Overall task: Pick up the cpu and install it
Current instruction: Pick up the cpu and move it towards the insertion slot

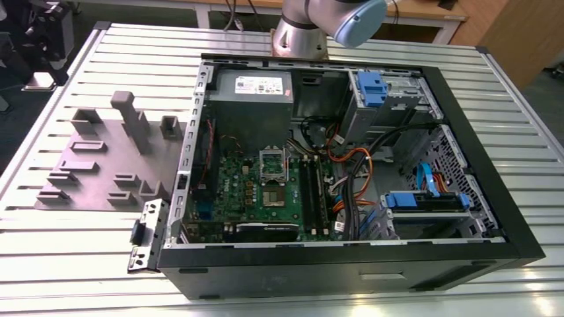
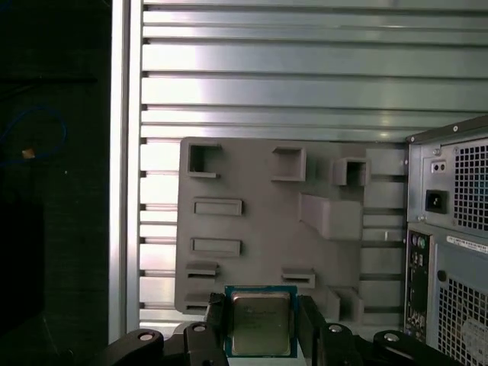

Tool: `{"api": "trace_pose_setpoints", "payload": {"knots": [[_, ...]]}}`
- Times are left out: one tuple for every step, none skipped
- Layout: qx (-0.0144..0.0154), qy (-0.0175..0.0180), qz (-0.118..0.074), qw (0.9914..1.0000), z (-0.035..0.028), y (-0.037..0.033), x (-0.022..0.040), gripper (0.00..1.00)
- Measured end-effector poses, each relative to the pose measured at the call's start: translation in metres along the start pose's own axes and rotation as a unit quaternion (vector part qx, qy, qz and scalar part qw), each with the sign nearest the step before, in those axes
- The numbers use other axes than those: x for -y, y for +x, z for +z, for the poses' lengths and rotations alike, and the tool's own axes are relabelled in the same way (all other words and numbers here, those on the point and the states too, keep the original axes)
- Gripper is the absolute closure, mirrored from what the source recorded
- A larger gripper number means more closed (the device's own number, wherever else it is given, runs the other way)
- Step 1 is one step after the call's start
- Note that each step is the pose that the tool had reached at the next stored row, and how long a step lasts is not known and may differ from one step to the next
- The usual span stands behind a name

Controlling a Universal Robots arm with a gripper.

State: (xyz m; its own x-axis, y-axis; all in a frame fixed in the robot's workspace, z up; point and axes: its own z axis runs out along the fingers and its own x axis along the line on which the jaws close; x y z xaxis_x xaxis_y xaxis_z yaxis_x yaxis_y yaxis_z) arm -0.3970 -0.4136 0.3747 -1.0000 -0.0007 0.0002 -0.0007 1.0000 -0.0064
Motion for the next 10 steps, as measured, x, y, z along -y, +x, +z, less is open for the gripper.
{"api": "trace_pose_setpoints", "payload": {"knots": [[0.0000,0.0000,0.000,1.00000,0.0001,-0.0003,0.0001,0.53],[0.0000,0.0001,0.000,1.00000,0.0001,-0.0009,0.0002,0.53],[0.0000,0.0002,0.000,1.00000,0.0001,-0.0012,0.0002,0.53],[0.0000,0.0003,0.000,1.00000,0.0001,-0.0015,0.0002,0.53],[0.0000,0.0003,0.000,1.00000,0.0001,-0.0018,0.0003,0.53],[0.0000,0.0004,0.000,1.00000,0.0001,-0.0022,0.0004,0.53],[-0.0001,0.0005,0.000,1.00000,0.0001,-0.0028,0.0005,0.53],[0.0000,0.0004,0.000,1.00000,0.0002,-0.0046,0.0005,0.53],[0.0000,0.0005,0.000,1.00000,0.0002,-0.0057,0.0007,0.53],[0.0000,0.0005,0.000,1.00000,0.0001,-0.0068,0.0007,0.53]]}}
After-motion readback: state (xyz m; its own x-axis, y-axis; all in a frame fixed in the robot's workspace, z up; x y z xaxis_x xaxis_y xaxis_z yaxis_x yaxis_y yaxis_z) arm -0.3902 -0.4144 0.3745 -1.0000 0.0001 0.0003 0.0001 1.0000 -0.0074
